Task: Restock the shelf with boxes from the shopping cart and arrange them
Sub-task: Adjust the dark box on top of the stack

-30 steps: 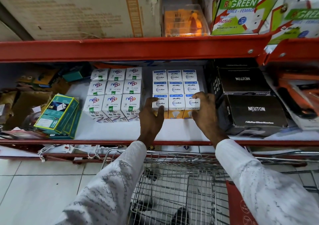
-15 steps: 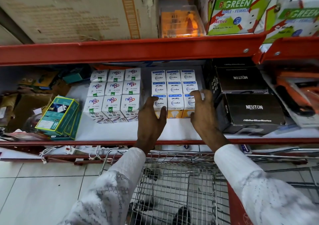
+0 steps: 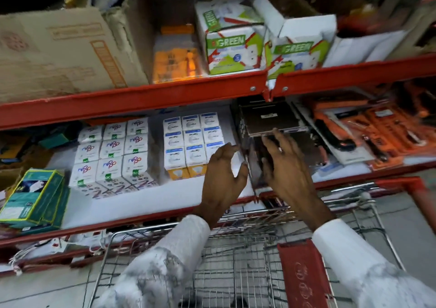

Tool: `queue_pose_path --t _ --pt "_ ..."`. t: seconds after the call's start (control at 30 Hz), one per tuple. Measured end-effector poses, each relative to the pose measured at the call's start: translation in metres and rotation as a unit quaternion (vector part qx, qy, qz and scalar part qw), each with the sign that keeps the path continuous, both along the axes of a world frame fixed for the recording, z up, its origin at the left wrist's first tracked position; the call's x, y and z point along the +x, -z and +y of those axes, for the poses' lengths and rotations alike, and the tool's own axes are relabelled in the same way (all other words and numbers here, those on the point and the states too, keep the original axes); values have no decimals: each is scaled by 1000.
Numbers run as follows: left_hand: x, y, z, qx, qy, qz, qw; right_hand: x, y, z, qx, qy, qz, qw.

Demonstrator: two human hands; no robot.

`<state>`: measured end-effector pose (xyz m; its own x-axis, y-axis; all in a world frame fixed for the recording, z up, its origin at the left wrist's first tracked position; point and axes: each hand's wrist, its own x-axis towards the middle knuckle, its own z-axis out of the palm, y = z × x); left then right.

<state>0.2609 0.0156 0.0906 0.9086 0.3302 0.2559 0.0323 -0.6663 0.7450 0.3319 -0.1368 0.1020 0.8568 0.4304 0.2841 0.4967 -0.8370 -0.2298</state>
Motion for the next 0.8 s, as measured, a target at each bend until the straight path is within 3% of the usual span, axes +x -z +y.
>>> queue_pose_path --t 0.17,0.3,0.47,0.8 --pt "23 0 -35 -18 33 57 998 24 6 -41 -21 90 28 995" --pt "37 12 -49 -83 13 104 991 40 12 -54 54 154 119 979" --pt "41 25 -54 -99 18 93 991 47 11 -60 145 129 171 966" --pt "43 29 -57 -140 18 68 988 61 14 -58 148 125 205 959"
